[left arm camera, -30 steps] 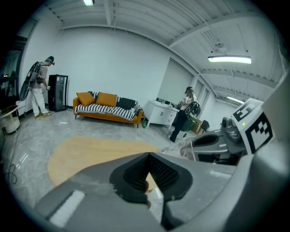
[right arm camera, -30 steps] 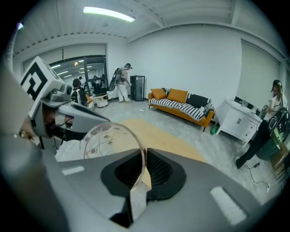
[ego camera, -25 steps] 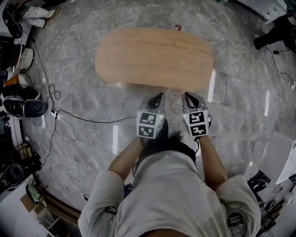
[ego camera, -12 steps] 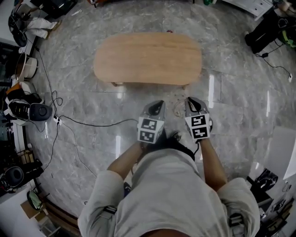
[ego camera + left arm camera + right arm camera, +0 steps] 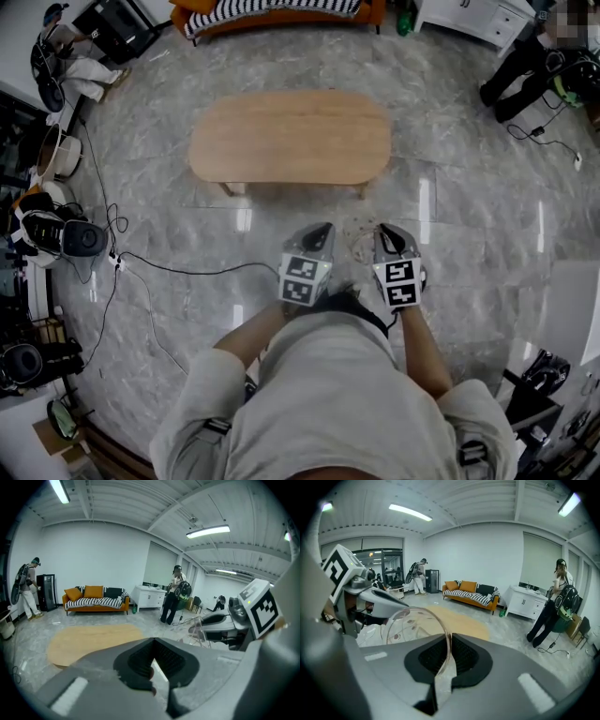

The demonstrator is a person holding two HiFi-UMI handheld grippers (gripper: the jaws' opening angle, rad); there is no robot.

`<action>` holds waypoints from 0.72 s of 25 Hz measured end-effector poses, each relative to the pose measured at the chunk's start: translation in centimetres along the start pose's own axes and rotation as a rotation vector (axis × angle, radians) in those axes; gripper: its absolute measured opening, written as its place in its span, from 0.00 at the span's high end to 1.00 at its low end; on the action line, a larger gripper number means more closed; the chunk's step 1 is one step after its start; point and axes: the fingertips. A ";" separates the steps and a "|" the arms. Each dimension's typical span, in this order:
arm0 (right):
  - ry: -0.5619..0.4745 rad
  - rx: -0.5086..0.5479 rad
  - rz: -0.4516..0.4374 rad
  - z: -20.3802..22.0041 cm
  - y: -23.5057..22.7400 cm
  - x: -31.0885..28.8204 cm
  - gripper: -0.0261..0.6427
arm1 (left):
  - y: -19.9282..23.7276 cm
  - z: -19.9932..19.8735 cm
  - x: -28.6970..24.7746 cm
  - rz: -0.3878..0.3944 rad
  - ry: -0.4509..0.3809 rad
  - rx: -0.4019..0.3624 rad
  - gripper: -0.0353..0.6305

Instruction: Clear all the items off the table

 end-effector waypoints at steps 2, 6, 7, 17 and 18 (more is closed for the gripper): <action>-0.006 -0.003 0.009 0.5 0.0 1.1 0.93 | -1.1 0.1 0.4 0.010 -0.002 -0.006 0.92; -0.017 -0.015 0.023 2.1 -0.8 3.5 0.93 | -3.8 0.2 0.7 0.021 -0.007 -0.021 0.92; -0.020 -0.020 0.031 2.5 -1.2 4.1 0.93 | -4.4 0.1 0.8 0.024 -0.009 -0.025 0.92; -0.048 -0.013 0.103 4.2 -3.2 7.3 0.93 | -7.9 0.3 0.8 0.067 -0.011 -0.077 0.92; -0.048 -0.012 0.108 4.3 -3.5 7.6 0.93 | -8.2 0.2 0.7 0.070 -0.013 -0.082 0.92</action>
Point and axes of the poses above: the fingertips, and each gripper's own axes: x backward along the fingers, y to its left, z out of its underside, and after that the axes turned 3 degrees about -z, right-handed
